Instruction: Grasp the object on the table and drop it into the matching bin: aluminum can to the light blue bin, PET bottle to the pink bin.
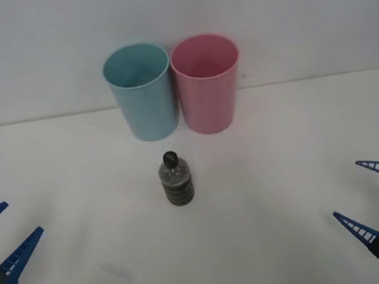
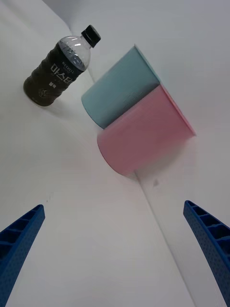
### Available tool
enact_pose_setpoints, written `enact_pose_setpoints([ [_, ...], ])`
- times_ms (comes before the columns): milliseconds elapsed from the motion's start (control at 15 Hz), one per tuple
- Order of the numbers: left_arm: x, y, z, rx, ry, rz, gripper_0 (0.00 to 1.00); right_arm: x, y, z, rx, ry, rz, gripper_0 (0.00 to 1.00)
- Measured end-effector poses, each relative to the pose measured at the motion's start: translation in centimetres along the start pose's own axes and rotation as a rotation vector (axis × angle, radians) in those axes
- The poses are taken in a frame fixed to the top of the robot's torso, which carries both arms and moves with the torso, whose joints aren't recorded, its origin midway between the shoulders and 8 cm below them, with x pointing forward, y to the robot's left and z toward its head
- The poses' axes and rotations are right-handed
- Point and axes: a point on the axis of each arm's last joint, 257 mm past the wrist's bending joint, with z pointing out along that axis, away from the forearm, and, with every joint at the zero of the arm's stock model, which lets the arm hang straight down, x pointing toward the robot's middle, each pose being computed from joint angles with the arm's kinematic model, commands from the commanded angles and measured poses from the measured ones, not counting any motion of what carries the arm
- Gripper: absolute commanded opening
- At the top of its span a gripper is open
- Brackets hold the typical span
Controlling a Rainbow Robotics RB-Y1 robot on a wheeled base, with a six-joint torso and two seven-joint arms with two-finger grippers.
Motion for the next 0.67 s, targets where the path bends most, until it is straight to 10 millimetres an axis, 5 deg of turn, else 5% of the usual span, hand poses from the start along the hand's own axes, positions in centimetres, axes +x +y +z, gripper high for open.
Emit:
enact_pose_setpoints([
  [667, 0.00, 0.00, 0.00, 0.000, 0.000, 0.000, 1.00, 0.06, -0.31, 0.74, -0.012, -0.003, 0.139, 1.00],
])
